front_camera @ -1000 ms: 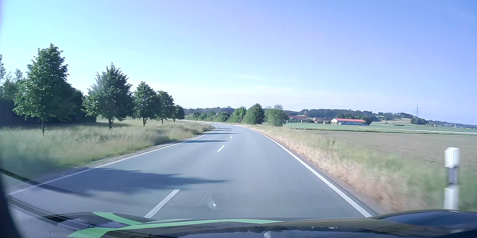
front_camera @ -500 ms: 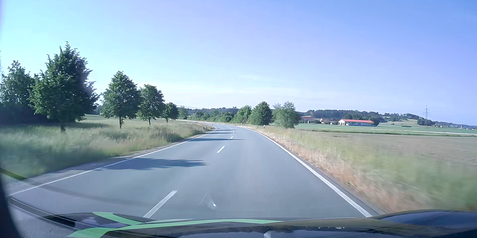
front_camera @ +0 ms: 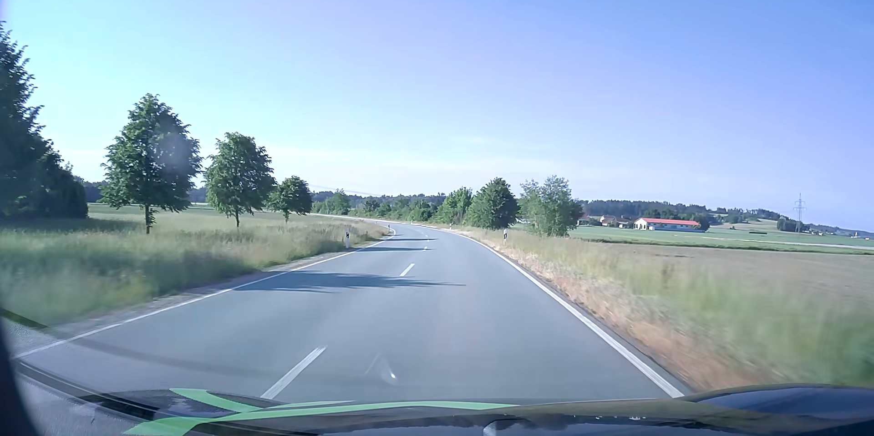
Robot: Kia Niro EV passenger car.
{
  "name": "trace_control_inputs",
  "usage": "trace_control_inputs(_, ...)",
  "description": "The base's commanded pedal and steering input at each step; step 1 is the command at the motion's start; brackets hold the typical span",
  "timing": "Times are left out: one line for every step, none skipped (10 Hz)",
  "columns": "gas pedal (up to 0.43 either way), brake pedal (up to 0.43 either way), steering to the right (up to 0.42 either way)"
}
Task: Follow the waypoints while adhering to traffic rules and regulations
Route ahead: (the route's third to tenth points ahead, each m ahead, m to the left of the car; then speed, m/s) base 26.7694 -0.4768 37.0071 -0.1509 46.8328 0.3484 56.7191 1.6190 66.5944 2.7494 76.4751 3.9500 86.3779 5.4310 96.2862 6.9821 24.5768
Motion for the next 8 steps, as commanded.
trace_control_inputs(0.228,0.000,-0.010)
trace_control_inputs(0.228,0.000,-0.010)
trace_control_inputs(0.220,0.000,-0.010)
trace_control_inputs(0.209,0.000,-0.010)
trace_control_inputs(0.197,0.000,-0.010)
trace_control_inputs(0.197,0.000,-0.010)
trace_control_inputs(0.197,0.000,-0.011)
trace_control_inputs(0.197,0.000,-0.010)
